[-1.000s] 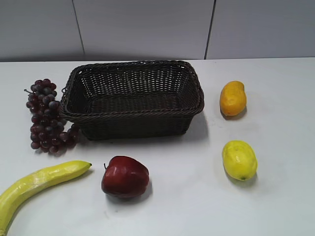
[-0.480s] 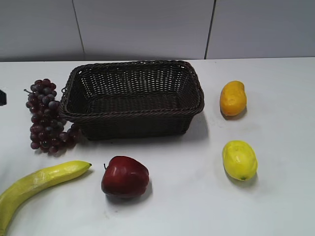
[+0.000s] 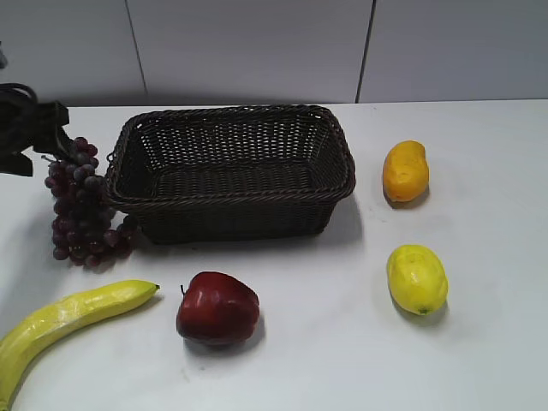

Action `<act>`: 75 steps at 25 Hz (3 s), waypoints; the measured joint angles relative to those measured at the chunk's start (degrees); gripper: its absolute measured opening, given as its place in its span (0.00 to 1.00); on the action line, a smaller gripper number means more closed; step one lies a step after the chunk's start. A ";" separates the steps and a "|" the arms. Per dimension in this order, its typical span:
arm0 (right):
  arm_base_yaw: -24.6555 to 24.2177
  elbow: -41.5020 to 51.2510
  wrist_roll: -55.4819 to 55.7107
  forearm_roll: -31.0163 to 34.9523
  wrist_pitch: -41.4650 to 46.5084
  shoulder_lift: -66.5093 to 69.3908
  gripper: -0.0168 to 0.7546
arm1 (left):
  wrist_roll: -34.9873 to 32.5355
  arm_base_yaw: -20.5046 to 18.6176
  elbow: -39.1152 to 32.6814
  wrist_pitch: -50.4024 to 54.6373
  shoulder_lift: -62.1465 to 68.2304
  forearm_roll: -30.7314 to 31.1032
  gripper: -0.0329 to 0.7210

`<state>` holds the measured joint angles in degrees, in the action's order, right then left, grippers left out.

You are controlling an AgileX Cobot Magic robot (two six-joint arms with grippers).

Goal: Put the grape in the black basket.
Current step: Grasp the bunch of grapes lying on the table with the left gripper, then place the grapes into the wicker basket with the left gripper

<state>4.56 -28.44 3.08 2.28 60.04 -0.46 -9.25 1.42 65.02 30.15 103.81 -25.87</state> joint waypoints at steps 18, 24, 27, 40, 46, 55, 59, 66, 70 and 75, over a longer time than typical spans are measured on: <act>0.00 0.00 0.00 0.00 0.00 0.00 0.79 | 0.05 0.00 8.51 -0.11 15.73 -0.37 0.88; 0.00 0.00 0.00 0.00 0.00 0.00 0.79 | 0.05 0.00 8.51 -0.74 15.73 -0.43 0.73; 0.00 0.00 0.00 0.00 0.00 0.00 0.79 | 0.10 -0.04 8.51 -0.14 15.30 0.22 0.71; 0.00 0.00 0.00 0.00 0.00 0.00 0.79 | 0.14 -0.03 8.41 0.69 -8.18 4.14 0.64; 0.00 0.00 0.00 0.00 0.00 0.00 0.79 | 0.14 3.39 8.41 -5.88 -21.29 3.13 0.55; 0.00 0.00 0.00 0.00 0.00 0.00 0.79 | 0.14 15.63 8.41 -15.97 -25.63 2.73 0.43; 0.00 0.00 0.00 0.00 0.00 0.00 0.79 | 0.14 19.78 8.41 -17.29 -22.18 3.58 0.41; 0.00 0.00 0.00 0.00 0.00 0.00 0.79 | 0.14 23.38 8.41 -16.07 -11.47 7.91 0.34; 0.00 0.00 0.00 0.00 0.00 0.00 0.79 | 0.14 25.65 8.41 -13.52 -5.35 14.21 0.27; 0.00 0.00 0.00 0.00 0.00 0.00 0.79 | 0.14 27.32 8.41 -11.19 0.49 17.41 0.27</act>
<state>4.56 -28.44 3.08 2.28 60.04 -0.46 -9.12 28.74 73.43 18.96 104.30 -8.45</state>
